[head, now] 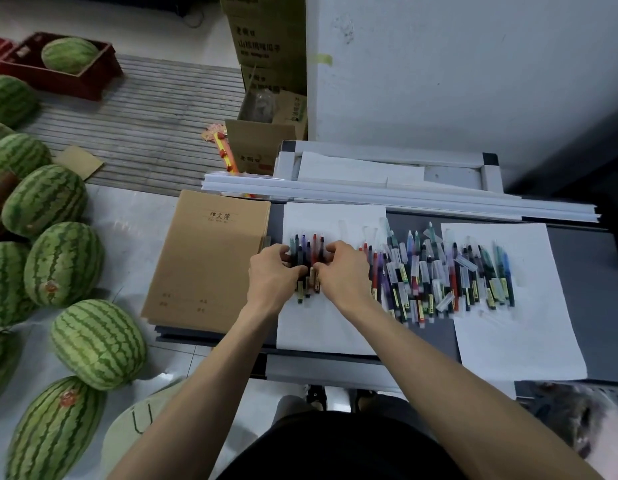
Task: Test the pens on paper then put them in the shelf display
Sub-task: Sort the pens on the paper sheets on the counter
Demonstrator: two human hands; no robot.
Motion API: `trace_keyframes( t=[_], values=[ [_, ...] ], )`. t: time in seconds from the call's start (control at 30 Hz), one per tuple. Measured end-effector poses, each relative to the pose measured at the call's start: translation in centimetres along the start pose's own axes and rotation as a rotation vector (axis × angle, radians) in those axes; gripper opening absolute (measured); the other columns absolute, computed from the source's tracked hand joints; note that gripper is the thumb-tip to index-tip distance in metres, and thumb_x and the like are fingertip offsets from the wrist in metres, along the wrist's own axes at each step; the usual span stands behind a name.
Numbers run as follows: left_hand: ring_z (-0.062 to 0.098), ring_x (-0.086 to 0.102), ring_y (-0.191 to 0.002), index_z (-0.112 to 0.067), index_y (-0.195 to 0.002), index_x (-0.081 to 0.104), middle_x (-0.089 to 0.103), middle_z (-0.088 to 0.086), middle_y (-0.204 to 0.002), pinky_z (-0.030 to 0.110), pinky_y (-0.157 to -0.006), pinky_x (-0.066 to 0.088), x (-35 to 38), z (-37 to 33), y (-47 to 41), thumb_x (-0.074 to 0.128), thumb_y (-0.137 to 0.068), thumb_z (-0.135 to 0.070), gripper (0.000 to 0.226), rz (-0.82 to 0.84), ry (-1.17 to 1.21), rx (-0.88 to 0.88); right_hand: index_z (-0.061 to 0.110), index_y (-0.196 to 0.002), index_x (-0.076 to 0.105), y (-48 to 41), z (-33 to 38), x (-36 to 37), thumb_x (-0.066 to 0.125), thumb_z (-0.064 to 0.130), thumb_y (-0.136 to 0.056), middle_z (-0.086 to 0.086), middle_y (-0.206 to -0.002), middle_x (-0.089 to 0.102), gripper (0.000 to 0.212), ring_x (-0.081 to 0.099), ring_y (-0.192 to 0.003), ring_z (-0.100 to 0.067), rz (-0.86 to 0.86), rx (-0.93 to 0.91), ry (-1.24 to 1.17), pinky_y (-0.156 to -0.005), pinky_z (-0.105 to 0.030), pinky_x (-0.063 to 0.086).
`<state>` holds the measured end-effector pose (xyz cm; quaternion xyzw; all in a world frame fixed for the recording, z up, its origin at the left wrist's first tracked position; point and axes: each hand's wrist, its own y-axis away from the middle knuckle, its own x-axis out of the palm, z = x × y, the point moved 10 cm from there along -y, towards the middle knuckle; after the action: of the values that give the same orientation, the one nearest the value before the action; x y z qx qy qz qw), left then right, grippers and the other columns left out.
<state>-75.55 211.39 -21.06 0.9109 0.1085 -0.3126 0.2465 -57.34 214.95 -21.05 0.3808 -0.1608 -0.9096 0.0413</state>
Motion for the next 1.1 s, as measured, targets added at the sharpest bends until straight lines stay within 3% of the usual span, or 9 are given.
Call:
trace_keyframes(
  t=[0.17, 0.43, 0.57, 0.7, 0.83, 0.97, 1.1],
  values=[
    [0.017, 0.067, -0.094, -0.015, -0.131, 0.07, 0.067, -0.007, -0.098, 0.034, -0.089, 0.056, -0.7, 0.3, 0.8, 0.086, -0.086, -0.022, 0.048, -0.048, -0.033, 0.066, 0.009, -0.108, 0.066, 0.5, 0.4, -0.1, 0.073, 0.013, -0.092, -0.007, -0.098, 0.07, 0.018, 0.068, -0.09, -0.024, 0.011, -0.08, 0.112, -0.082, -0.041, 0.059],
    [0.012, 0.065, -0.089, -0.016, -0.127, 0.069, 0.069, -0.005, -0.101, 0.031, -0.085, 0.053, -0.6, -0.1, 1.4, 0.084, -0.089, -0.027, 0.042, -0.063, -0.033, 0.108, 0.013, -0.091, 0.065, 1.8, 0.5, -0.3, 0.067, 0.011, -0.094, -0.004, -0.092, 0.068, 0.004, 0.066, -0.085, -0.023, -0.036, -0.143, 0.131, -0.075, -0.039, 0.055],
    [0.017, 0.065, -0.094, -0.016, -0.129, 0.069, 0.07, 0.0, -0.108, 0.032, -0.086, 0.05, -0.5, -0.7, 1.7, 0.079, -0.092, -0.028, 0.04, -0.063, -0.078, 0.145, 0.012, -0.097, 0.066, 2.2, 0.8, -0.5, 0.06, 0.008, -0.095, -0.006, -0.097, 0.07, 0.008, 0.067, -0.085, -0.026, -0.045, -0.183, 0.149, -0.075, -0.043, 0.057],
    [0.022, 0.066, -0.105, -0.015, -0.135, 0.067, 0.072, 0.004, -0.118, 0.037, -0.094, 0.052, -0.9, -0.4, 2.3, 0.075, -0.095, -0.033, 0.044, -0.065, -0.114, 0.16, 0.014, -0.098, 0.066, 2.5, 1.0, -0.8, 0.059, 0.02, -0.098, -0.003, -0.093, 0.07, 0.009, 0.067, -0.08, -0.023, -0.035, -0.22, 0.181, -0.071, -0.044, 0.058],
    [0.019, 0.064, -0.101, -0.016, -0.134, 0.066, 0.071, 0.003, -0.117, 0.034, -0.088, 0.05, -0.6, -0.6, 2.8, 0.078, -0.093, -0.038, 0.048, -0.046, -0.133, 0.187, 0.017, -0.095, 0.064, 2.8, 1.1, -0.6, 0.065, 0.031, -0.098, -0.001, -0.093, 0.068, 0.014, 0.066, -0.081, -0.022, -0.001, -0.239, 0.217, -0.071, -0.04, 0.057],
    [0.019, 0.06, -0.098, -0.019, -0.133, 0.063, 0.064, 0.0, -0.112, 0.03, -0.081, 0.041, 0.2, -0.7, 3.1, 0.08, -0.091, -0.032, 0.047, -0.012, -0.192, 0.194, 0.014, -0.097, 0.065, 3.0, 1.1, -0.3, 0.066, 0.022, -0.098, -0.004, -0.097, 0.067, 0.008, 0.067, -0.084, -0.025, 0.022, -0.254, 0.238, -0.075, -0.044, 0.059],
    [0.022, 0.063, -0.106, -0.02, -0.137, 0.062, 0.064, 0.0, -0.118, 0.03, -0.084, 0.045, 0.0, -0.8, 3.4, 0.079, -0.093, -0.031, 0.048, 0.006, -0.194, 0.201, 0.012, -0.1, 0.064, 3.2, 1.4, -0.1, 0.062, 0.02, -0.099, -0.006, -0.099, 0.066, 0.008, 0.066, -0.085, -0.027, 0.047, -0.28, 0.271, -0.076, -0.045, 0.058]
  ],
)
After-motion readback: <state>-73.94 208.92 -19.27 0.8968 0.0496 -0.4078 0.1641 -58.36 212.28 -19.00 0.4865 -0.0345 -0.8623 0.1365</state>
